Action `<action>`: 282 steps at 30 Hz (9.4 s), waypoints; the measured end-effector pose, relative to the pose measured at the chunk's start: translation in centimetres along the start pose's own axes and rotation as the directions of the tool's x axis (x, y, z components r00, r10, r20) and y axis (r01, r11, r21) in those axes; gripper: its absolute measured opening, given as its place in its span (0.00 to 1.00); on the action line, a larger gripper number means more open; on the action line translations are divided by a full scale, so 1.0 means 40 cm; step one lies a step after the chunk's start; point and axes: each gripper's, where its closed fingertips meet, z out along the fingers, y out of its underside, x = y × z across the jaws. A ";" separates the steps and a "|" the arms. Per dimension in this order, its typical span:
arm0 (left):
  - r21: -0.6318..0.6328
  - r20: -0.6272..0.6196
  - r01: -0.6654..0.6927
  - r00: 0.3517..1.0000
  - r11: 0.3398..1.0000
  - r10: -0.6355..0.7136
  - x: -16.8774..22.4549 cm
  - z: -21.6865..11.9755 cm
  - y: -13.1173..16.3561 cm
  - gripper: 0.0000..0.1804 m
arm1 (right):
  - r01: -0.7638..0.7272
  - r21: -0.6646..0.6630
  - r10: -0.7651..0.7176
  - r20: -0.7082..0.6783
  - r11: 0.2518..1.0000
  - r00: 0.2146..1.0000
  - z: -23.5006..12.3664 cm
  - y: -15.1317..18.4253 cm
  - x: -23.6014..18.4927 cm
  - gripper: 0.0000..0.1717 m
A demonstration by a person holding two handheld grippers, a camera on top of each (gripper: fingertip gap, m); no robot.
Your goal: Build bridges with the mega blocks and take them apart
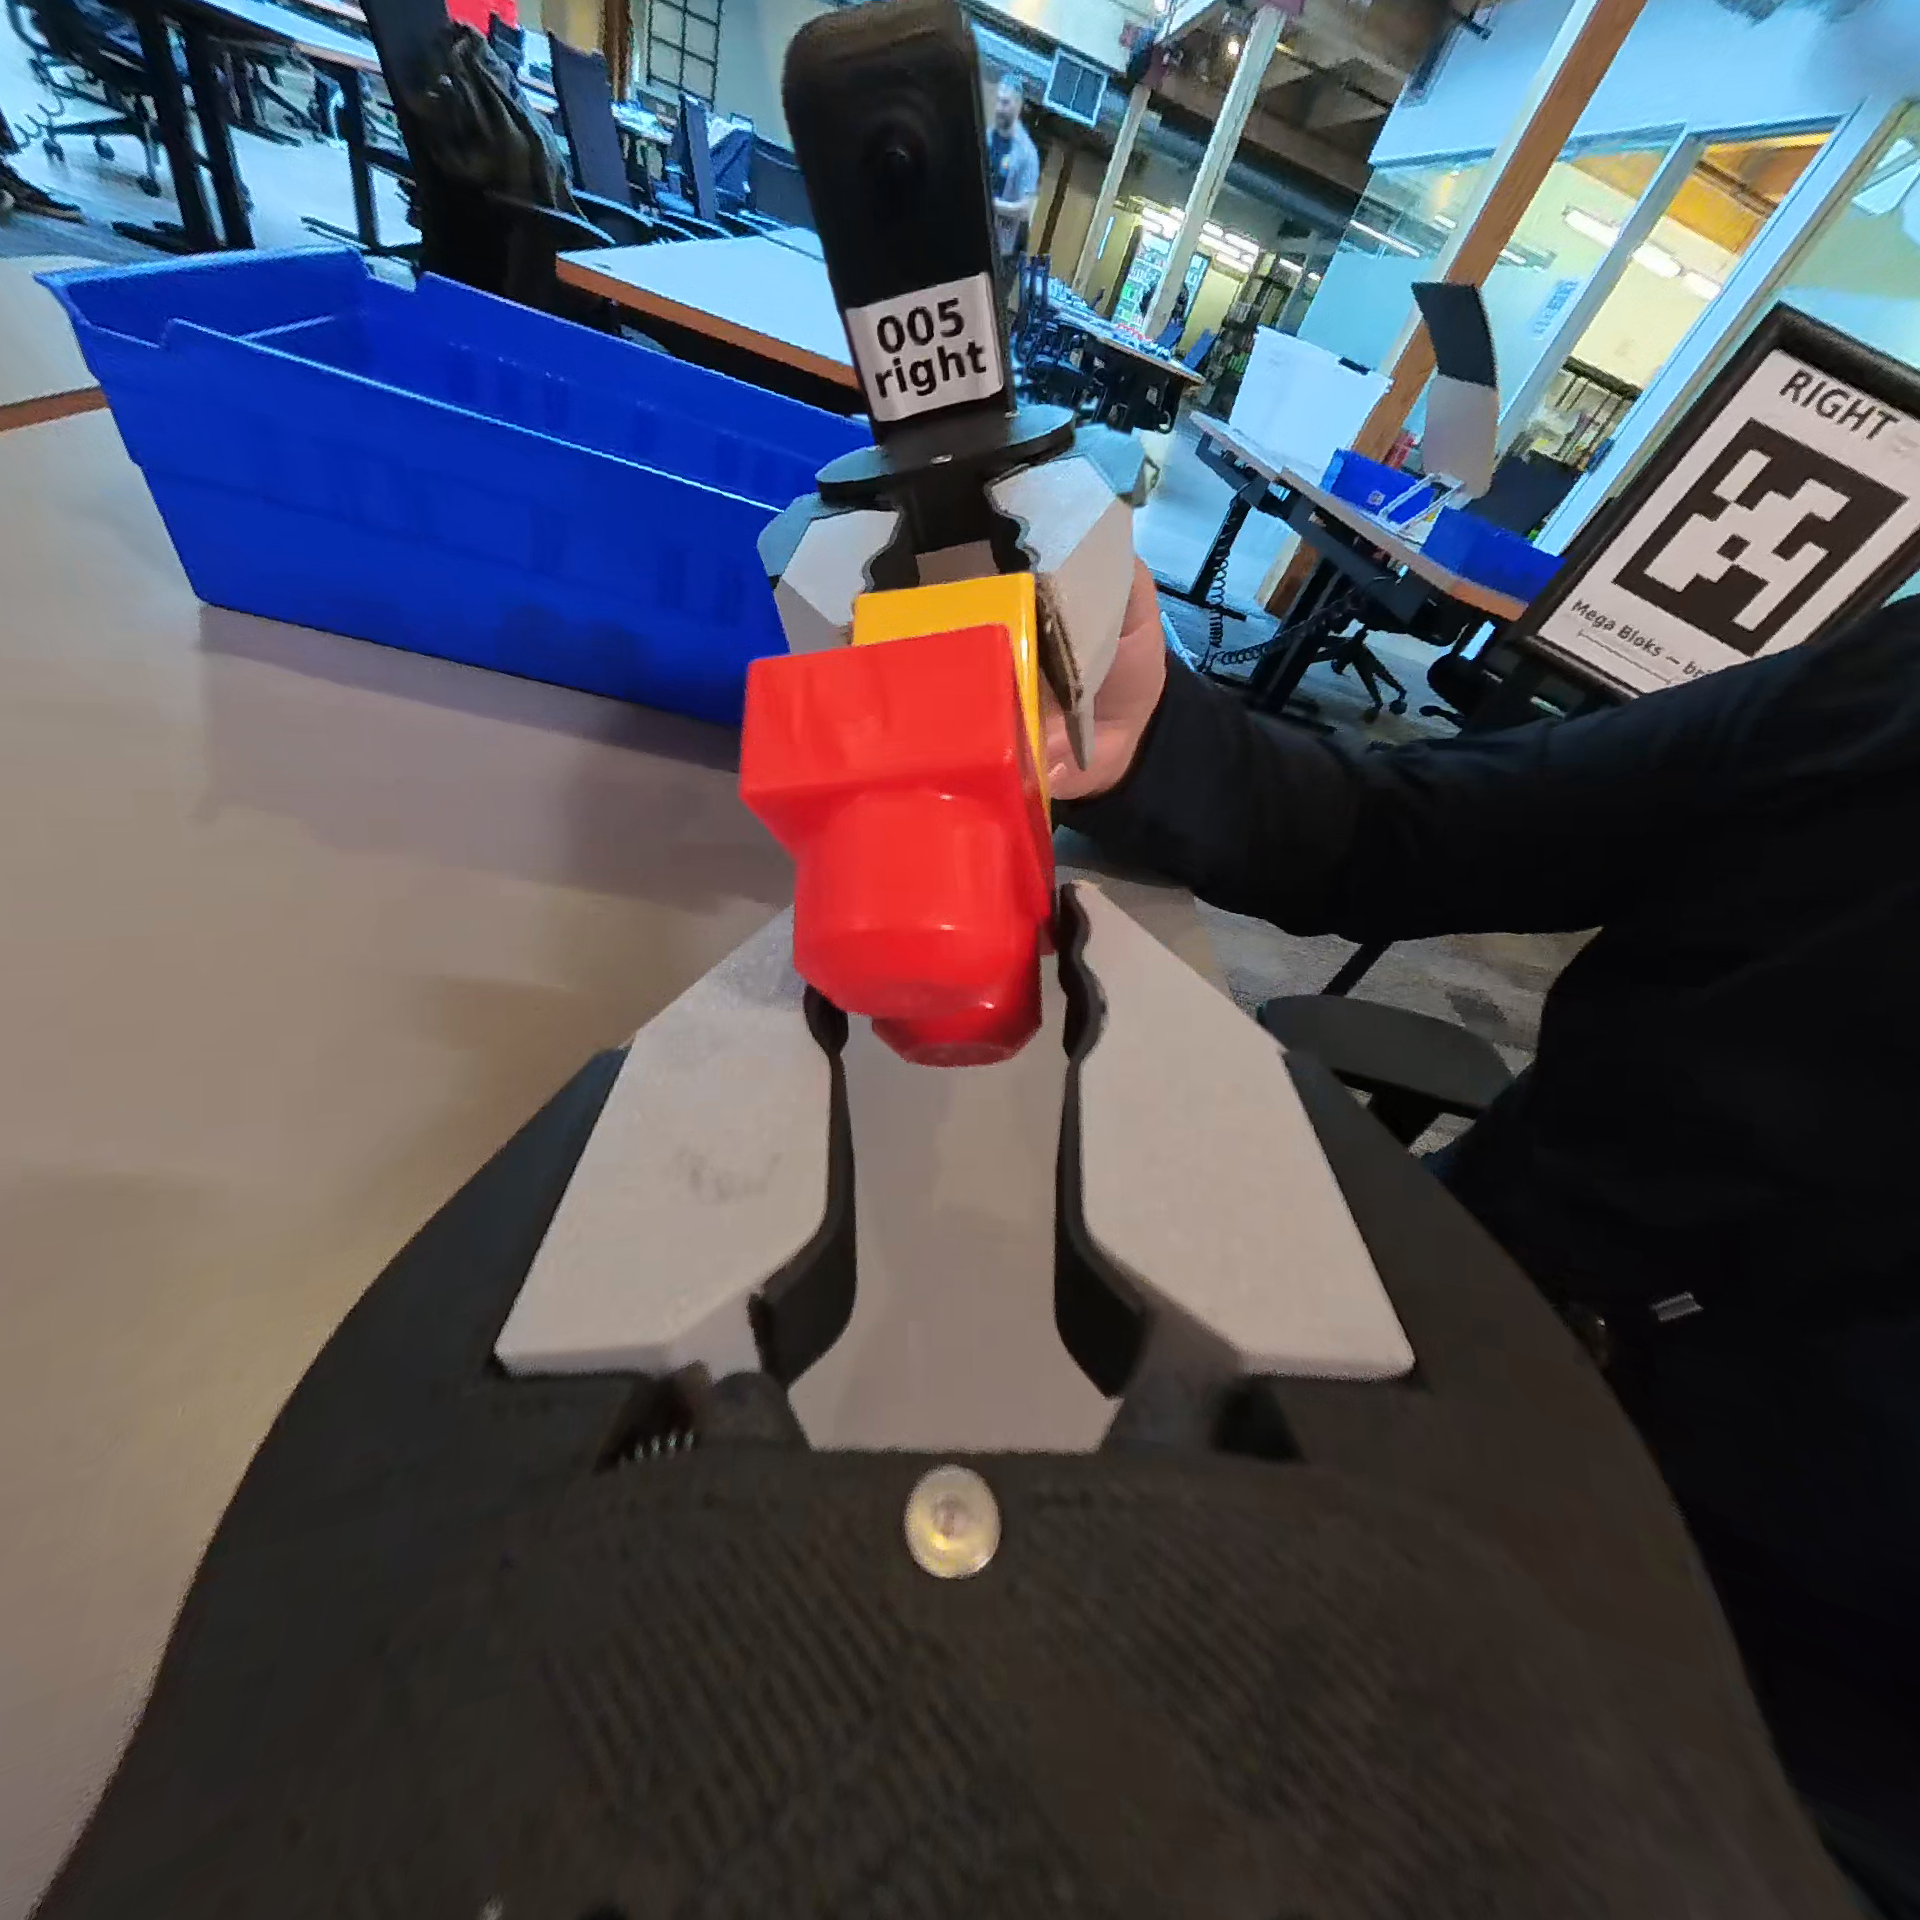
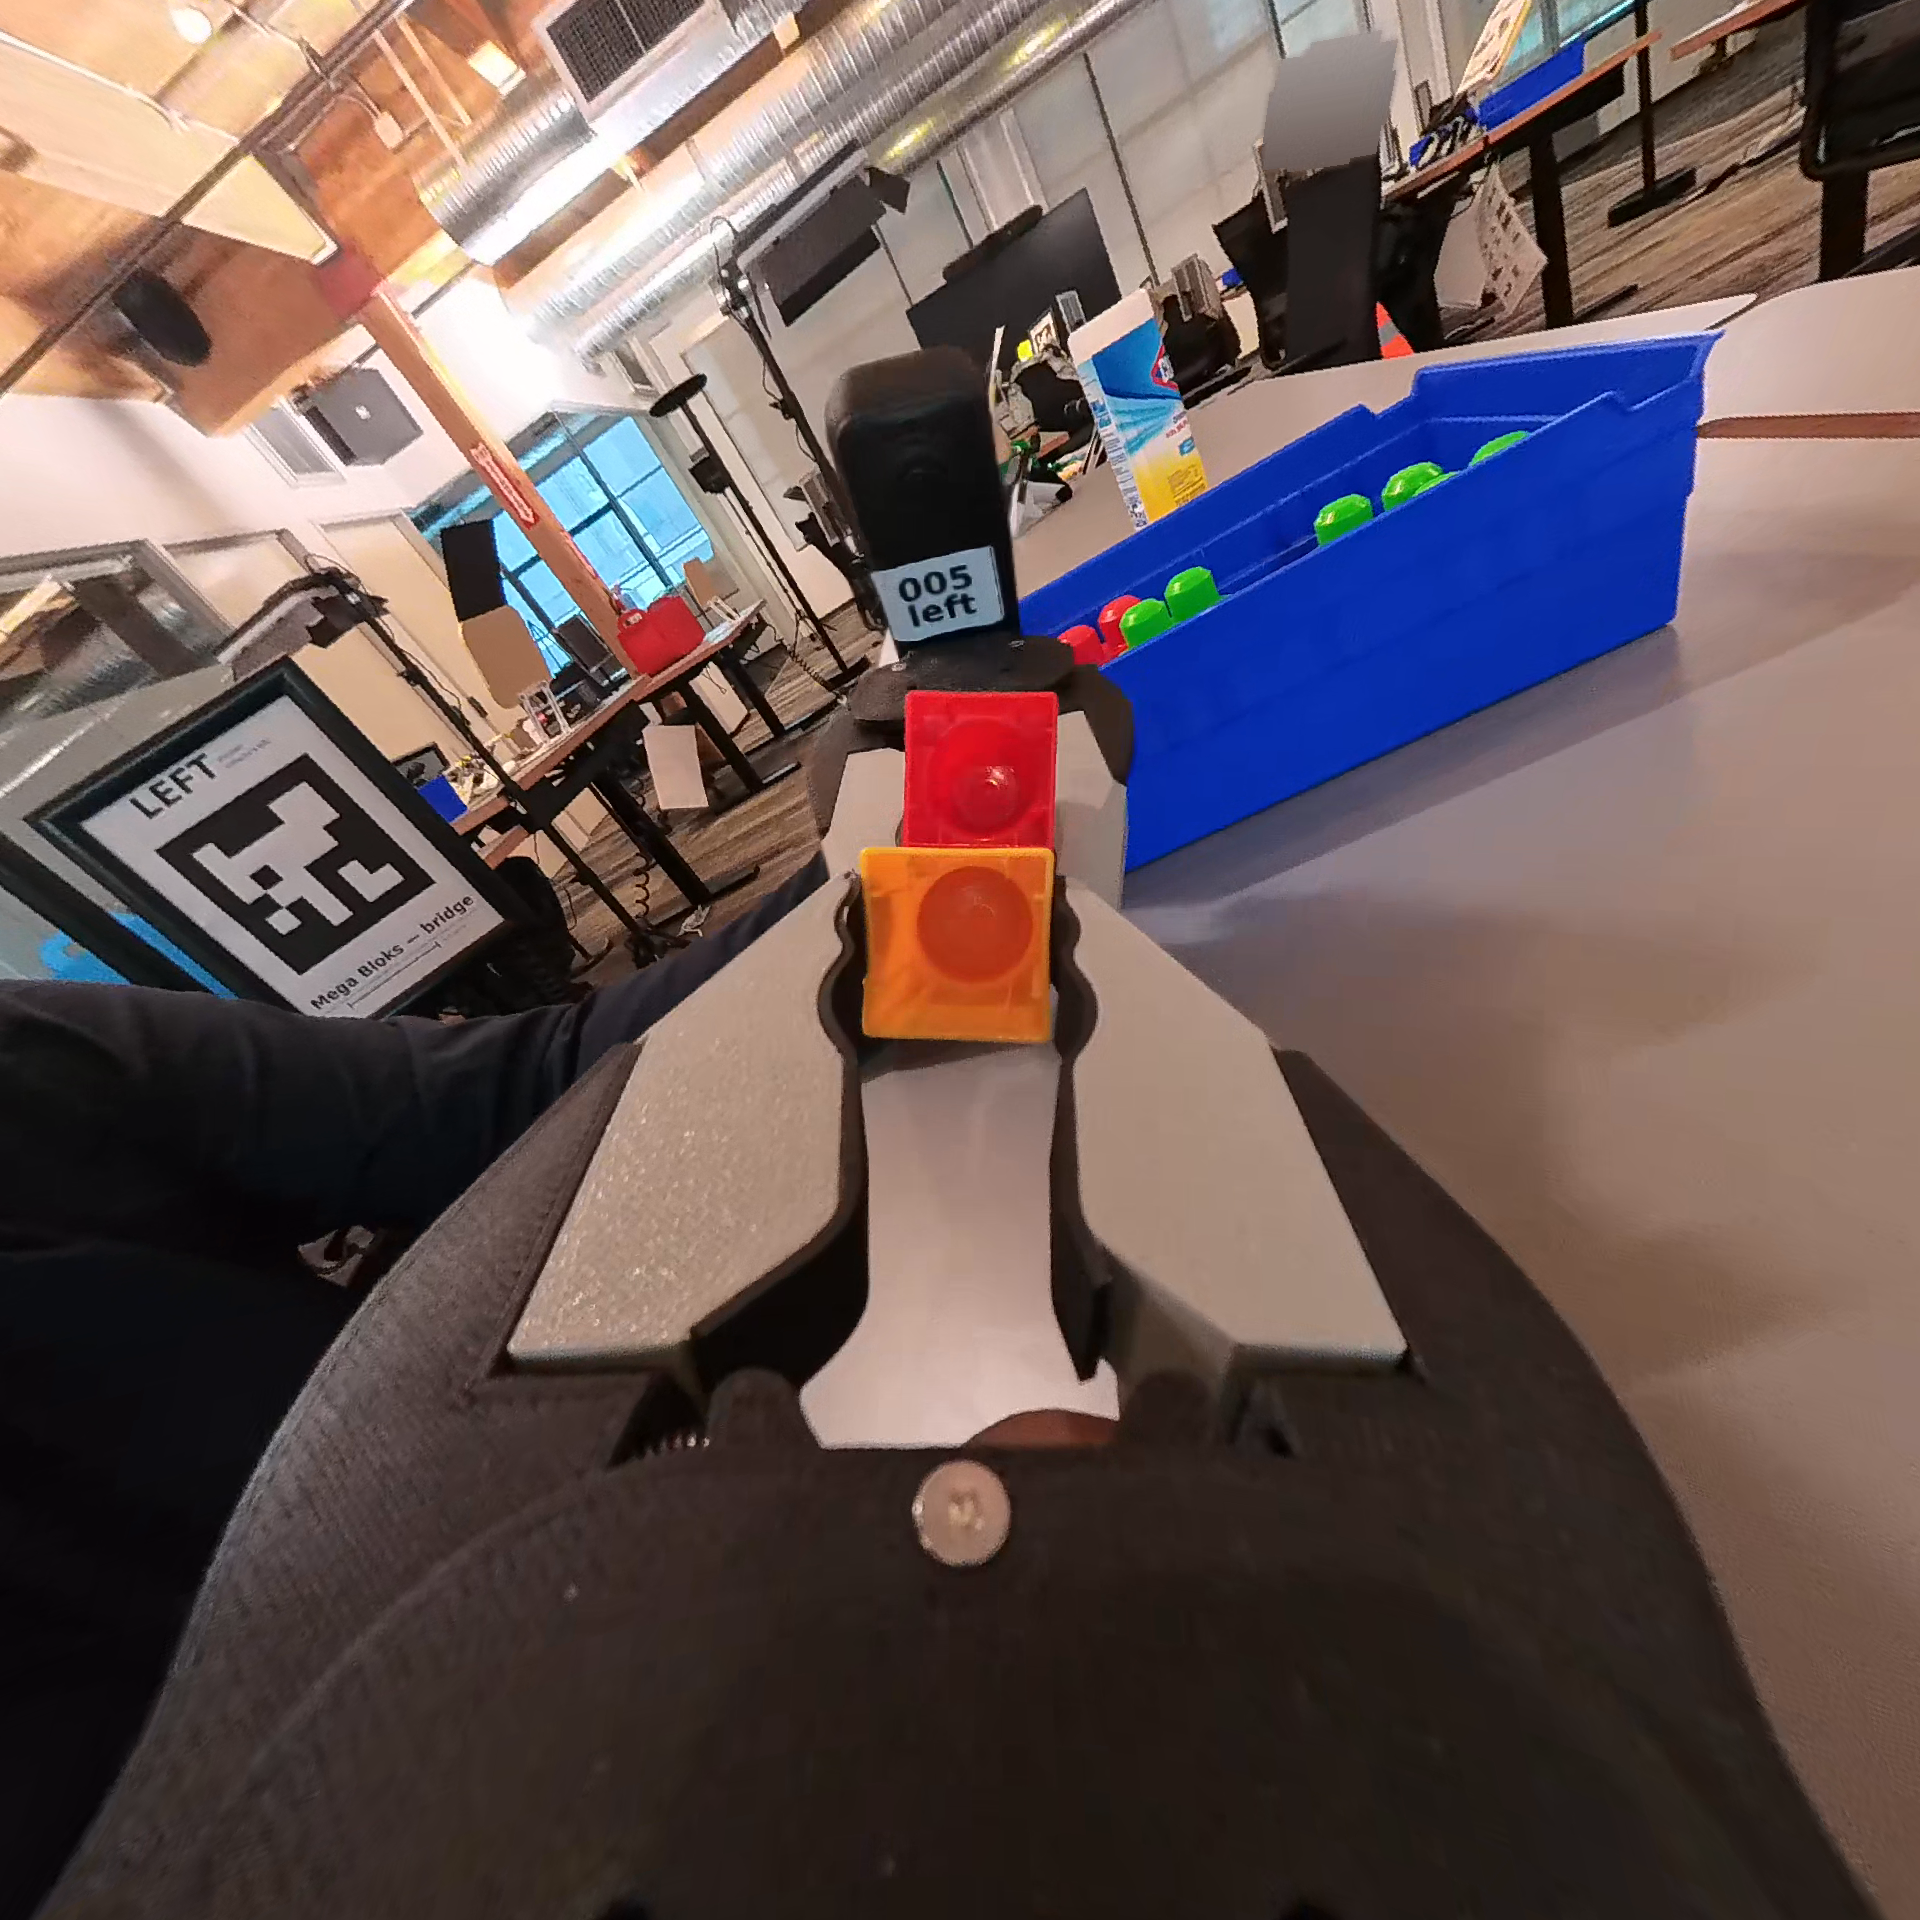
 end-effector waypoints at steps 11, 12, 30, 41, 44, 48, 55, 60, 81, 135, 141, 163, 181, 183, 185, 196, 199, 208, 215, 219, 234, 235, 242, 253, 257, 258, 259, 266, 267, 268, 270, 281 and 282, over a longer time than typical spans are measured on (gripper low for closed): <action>-0.004 -0.032 0.017 0.999 1.000 -0.017 0.010 0.003 0.003 0.20 | -0.037 -0.013 0.038 0.042 0.999 0.998 -0.001 0.006 -0.003 0.18; -0.004 -0.034 0.015 0.999 1.000 -0.015 0.012 0.003 0.002 0.20 | -0.043 -0.013 0.044 0.047 0.999 0.998 -0.001 0.007 -0.004 0.18; -0.009 -0.072 0.008 0.997 1.000 -0.009 0.032 0.011 0.005 0.22 | -0.062 -0.040 0.065 0.089 0.997 0.994 -0.001 0.017 -0.017 0.18; -0.002 -0.054 0.008 0.999 1.000 -0.008 0.024 0.010 0.001 0.22 | -0.022 -0.055 0.025 0.062 0.998 0.998 0.006 0.026 -0.019 0.18; -0.032 -0.041 -0.006 0.999 0.999 0.004 0.021 0.010 0.011 0.21 | 0.015 -0.069 -0.012 0.044 0.998 0.999 0.009 0.031 -0.018 0.18; -0.041 -0.015 -0.031 0.999 0.999 0.030 0.017 0.011 0.011 0.20 | 0.030 -0.069 -0.028 0.037 0.997 0.999 0.007 0.030 -0.018 0.19; -0.028 -0.002 -0.039 0.999 0.999 0.039 0.015 0.006 0.003 0.19 | 0.055 -0.108 -0.052 0.037 0.993 0.998 0.012 0.045 -0.021 0.25; -0.068 -0.027 -0.010 1.000 0.998 0.008 0.021 0.012 0.022 0.19 | 0.157 -0.129 -0.161 -0.019 0.979 0.987 0.016 0.049 -0.013 0.19; -0.031 -0.105 0.048 0.993 0.998 -0.051 0.042 0.009 0.011 0.19 | 0.318 -0.176 -0.327 -0.028 0.932 0.945 0.009 0.050 -0.034 0.19; 0.084 -0.766 -0.160 0.621 0.983 0.167 0.398 -0.102 0.028 0.19 | 0.360 0.231 -0.403 0.175 0.904 0.899 -0.075 -0.090 -0.198 0.19; 0.065 -0.726 -0.147 0.672 0.987 0.148 0.373 -0.080 0.026 0.19 | 0.418 0.264 -0.452 0.083 0.869 0.888 -0.090 -0.113 -0.185 0.19; 0.117 -0.110 0.146 0.985 0.982 -0.133 0.006 0.020 -0.025 0.19 | 0.440 -0.100 -0.117 -0.993 0.892 0.012 -0.723 -0.232 0.208 0.19; 0.025 0.142 0.067 0.987 0.997 -0.070 -0.089 0.030 0.017 0.19 | 0.768 -0.090 -0.502 -0.803 0.634 0.321 -0.383 -0.264 -0.001 0.01; -0.051 0.214 0.018 0.977 0.999 -0.006 -0.109 0.038 0.040 0.19 | 0.729 -0.102 -0.548 -0.730 0.677 0.408 -0.306 -0.230 0.007 0.06; -0.129 0.304 -0.031 0.950 0.991 0.069 -0.134 0.043 0.066 0.19 | 0.660 -0.105 -0.572 -0.611 0.744 0.547 -0.222 -0.178 0.017 0.11; -0.267 0.353 -0.194 0.892 0.944 0.283 -0.119 0.070 0.094 0.19 | 0.347 -0.251 -0.390 -0.150 0.904 0.909 0.008 0.075 0.027 0.11; -0.278 0.339 -0.205 0.893 0.938 0.296 -0.109 0.075 0.102 0.19 | 0.360 -0.247 -0.398 -0.127 0.900 0.909 0.021 0.086 0.029 0.02; -0.185 0.402 -0.097 0.901 0.978 0.165 -0.141 0.051 0.074 0.17 | 0.492 -0.063 -0.485 -0.314 0.869 0.816 -0.045 -0.044 0.029 0.00; -0.120 0.459 0.012 0.888 0.993 0.045 -0.179 0.022 0.073 0.16 | 0.868 -0.067 -0.477 -0.855 0.493 0.205 -0.341 -0.273 -0.063 0.01; -0.141 0.467 0.002 0.882 0.990 0.064 -0.181 0.026 0.080 0.16 | 0.828 -0.227 -0.253 -0.962 0.512 -0.108 -0.553 -0.317 -0.039 0.00; -0.216 0.513 -0.027 0.848 0.976 0.137 -0.201 0.025 0.103 0.14 | 0.722 -0.239 -0.295 -0.954 0.649 -0.050 -0.550 -0.287 0.071 0.18; -0.221 0.519 -0.029 0.843 0.975 0.143 -0.203 0.024 0.104 0.14 | 0.746 -0.239 -0.331 -0.943 0.621 -0.027 -0.513 -0.285 0.057 0.17; -0.307 0.550 -0.070 0.801 0.949 0.237 -0.215 0.021 0.119 0.13 | 0.755 -0.253 -0.548 -0.820 0.606 0.165 -0.261 -0.207 0.059 0.17; -0.358 0.565 -0.086 0.773 0.930 0.289 -0.223 0.018 0.131 0.12 | 0.419 -0.325 -0.510 -0.716 0.848 0.477 -0.143 -0.024 0.249 0.33; -0.342 0.572 -0.093 0.769 0.935 0.286 -0.220 0.015 0.123 0.12 | 0.353 -0.418 -0.547 -0.669 0.837 0.504 -0.118 0.040 0.290 0.35; -0.344 0.574 -0.089 0.768 0.935 0.284 -0.221 0.014 0.126 0.12 | 0.349 -0.428 -0.552 -0.660 0.833 0.509 -0.113 0.048 0.293 0.34; -0.348 0.578 -0.082 0.766 0.934 0.282 -0.223 0.012 0.128 0.13 | 0.348 -0.433 -0.555 -0.655 0.832 0.512 -0.110 0.052 0.294 0.34; -0.255 0.666 -0.009 0.723 0.967 0.182 -0.220 -0.045 0.116 0.13 | 0.291 -0.450 -0.527 -0.598 0.844 0.604 -0.087 0.098 0.305 0.26; -0.202 0.680 0.014 0.722 0.979 0.130 -0.207 -0.064 0.104 0.13 | 0.274 -0.456 -0.519 -0.596 0.847 0.613 -0.087 0.106 0.311 0.26; -0.151 0.694 0.033 0.715 0.988 0.082 -0.192 -0.090 0.088 0.14 | 0.262 -0.462 -0.515 -0.595 0.847 0.617 -0.088 0.112 0.316 0.27; -0.059 0.714 0.038 0.700 0.998 0.016 -0.154 -0.157 0.047 0.15 | 0.251 -0.476 -0.519 -0.595 0.843 0.614 -0.090 0.120 0.324 0.29; 0.128 0.890 0.154 0.419 0.980 -0.182 -0.145 -0.634 -0.067 0.24 | 0.282 -0.518 -0.577 -0.594 0.808 0.560 -0.095 0.120 0.330 0.29; 0.119 0.924 0.141 0.346 0.983 -0.162 -0.163 -0.681 -0.070 0.28 | 0.283 -0.517 -0.577 -0.595 0.808 0.559 -0.095 0.120 0.330 0.29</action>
